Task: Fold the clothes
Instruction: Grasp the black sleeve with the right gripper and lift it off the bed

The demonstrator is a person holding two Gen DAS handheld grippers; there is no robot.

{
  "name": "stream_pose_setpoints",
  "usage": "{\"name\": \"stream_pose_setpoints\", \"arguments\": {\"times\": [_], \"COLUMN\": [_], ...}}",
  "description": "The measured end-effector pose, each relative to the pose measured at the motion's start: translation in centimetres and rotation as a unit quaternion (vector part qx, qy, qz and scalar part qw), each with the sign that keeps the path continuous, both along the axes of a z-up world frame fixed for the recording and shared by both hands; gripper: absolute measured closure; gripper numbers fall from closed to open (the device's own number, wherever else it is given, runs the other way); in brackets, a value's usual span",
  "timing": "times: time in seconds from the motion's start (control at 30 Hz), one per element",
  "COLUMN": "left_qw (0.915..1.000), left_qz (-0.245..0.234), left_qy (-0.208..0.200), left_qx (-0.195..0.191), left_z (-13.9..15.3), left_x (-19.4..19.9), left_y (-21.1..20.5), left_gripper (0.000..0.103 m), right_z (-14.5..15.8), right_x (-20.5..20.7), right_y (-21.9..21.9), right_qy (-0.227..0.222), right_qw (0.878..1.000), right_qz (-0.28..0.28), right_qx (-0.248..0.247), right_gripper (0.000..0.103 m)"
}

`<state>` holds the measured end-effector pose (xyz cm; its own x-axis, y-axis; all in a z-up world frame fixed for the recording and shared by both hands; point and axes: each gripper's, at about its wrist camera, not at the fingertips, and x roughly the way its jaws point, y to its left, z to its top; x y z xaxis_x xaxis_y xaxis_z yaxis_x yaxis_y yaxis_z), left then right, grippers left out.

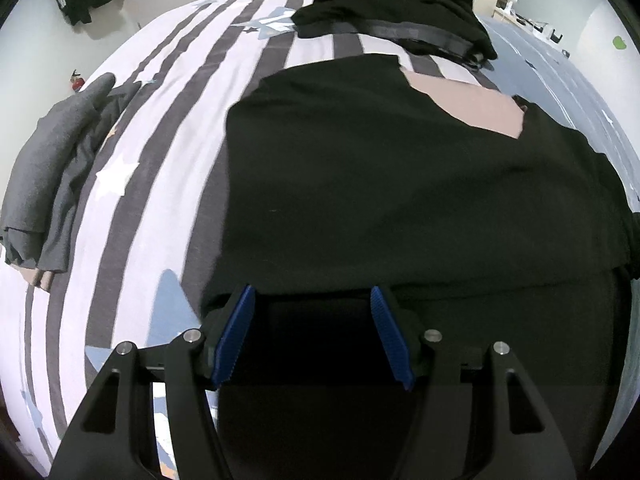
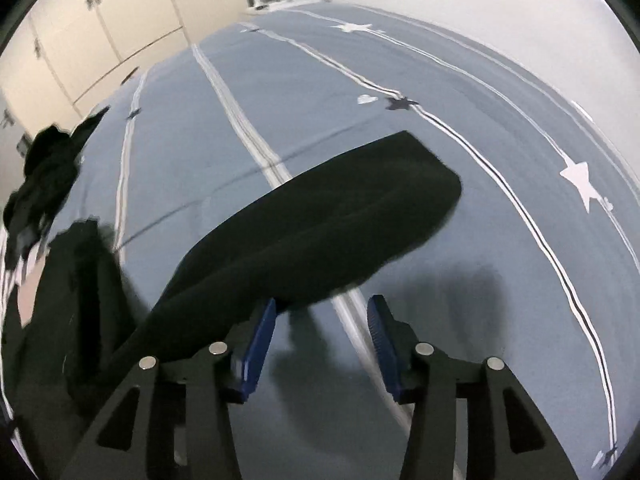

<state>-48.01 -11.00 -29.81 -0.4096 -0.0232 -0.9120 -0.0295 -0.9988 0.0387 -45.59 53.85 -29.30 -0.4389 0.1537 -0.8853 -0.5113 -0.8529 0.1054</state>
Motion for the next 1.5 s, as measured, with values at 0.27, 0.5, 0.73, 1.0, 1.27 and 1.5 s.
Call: {"name": "stream_pose_setpoints", "arguments": {"times": [0.27,0.5,0.73,1.0,1.27,1.5], "left_qw": [1.0,0.9999,0.9992,1.0,0.9968,0.9993], "left_qz": [0.003,0.009,0.036,-0.001,-0.079,-0.028], "left_qy": [0.003,-0.003,-0.009,0.008,0.013,0.011], "left_qx": [0.002,-0.012,-0.016,-0.005,0.009,0.02], "left_z": [0.0,-0.6,-0.5,0.8,1.3,1.6], "left_x": [-0.4,0.3,0.4,-1.0,-1.7,-2.2], "left_y": [2.9,3.9,4.1,8.5,14.4,11.6], "left_gripper": [0.045,0.045,0.045,0.045,0.045,0.045], "right_z": [-0.7,-2.5,1.8,6.5,4.8,2.1], "right_x": [-4.1,-6.6,-4.1,1.0,-1.3,2.5], "right_y": [1.8,1.1,4.4,13.1,14.1,15.0], "right_qy": [0.0,-0.02,0.036,0.066,0.044,0.029], "right_qw": [0.998,0.998,0.999,0.995,0.998,0.995], "right_qz": [0.016,0.036,-0.002,-0.063,-0.032,-0.087], "right_qx": [-0.068,-0.041,-0.008,0.028,0.018,-0.033], "right_gripper": [0.047,0.052,0.094,0.094,0.094,0.092]}}
